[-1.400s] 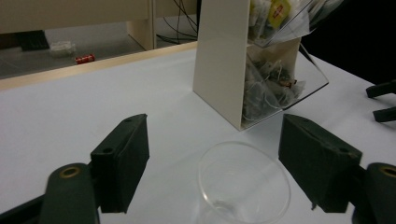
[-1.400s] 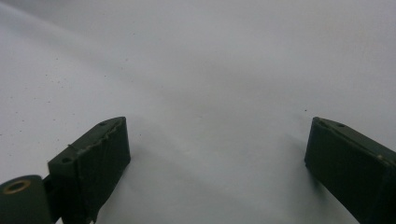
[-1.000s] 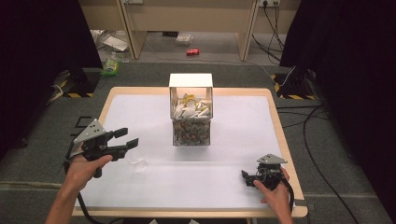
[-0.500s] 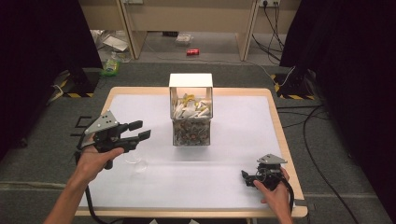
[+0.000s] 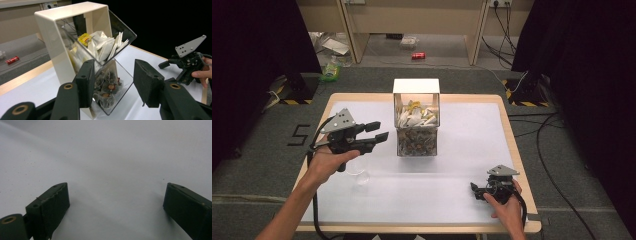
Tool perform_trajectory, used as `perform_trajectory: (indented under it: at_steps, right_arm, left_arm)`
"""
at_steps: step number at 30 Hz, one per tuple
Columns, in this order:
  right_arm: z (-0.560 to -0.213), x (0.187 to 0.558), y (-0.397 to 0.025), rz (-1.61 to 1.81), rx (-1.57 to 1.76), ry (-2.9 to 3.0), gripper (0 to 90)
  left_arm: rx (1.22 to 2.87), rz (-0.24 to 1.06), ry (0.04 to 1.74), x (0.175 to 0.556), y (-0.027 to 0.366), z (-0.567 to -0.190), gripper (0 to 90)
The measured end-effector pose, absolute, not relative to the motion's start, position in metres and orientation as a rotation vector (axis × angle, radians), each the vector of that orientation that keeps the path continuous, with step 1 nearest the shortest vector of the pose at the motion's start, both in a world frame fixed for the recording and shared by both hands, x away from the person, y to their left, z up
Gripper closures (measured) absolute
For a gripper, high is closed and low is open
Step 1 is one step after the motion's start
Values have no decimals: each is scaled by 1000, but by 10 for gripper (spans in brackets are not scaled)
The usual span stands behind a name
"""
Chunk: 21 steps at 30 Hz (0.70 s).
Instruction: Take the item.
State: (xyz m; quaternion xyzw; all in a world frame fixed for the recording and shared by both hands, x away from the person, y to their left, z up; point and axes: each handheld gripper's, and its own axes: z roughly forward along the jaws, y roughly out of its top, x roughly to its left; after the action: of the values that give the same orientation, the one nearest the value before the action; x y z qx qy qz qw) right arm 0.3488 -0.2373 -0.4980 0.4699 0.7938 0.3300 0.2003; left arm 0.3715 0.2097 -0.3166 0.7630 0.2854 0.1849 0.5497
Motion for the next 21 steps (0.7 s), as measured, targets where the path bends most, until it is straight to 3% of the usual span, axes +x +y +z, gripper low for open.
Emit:
perform_trajectory:
  at_steps: [21]
  right_arm:
    - [-498, 349, -237, 920, 1314, 2221, 72]
  left_arm:
    - [1905, 485, 619, 404, 151, -298, 530]
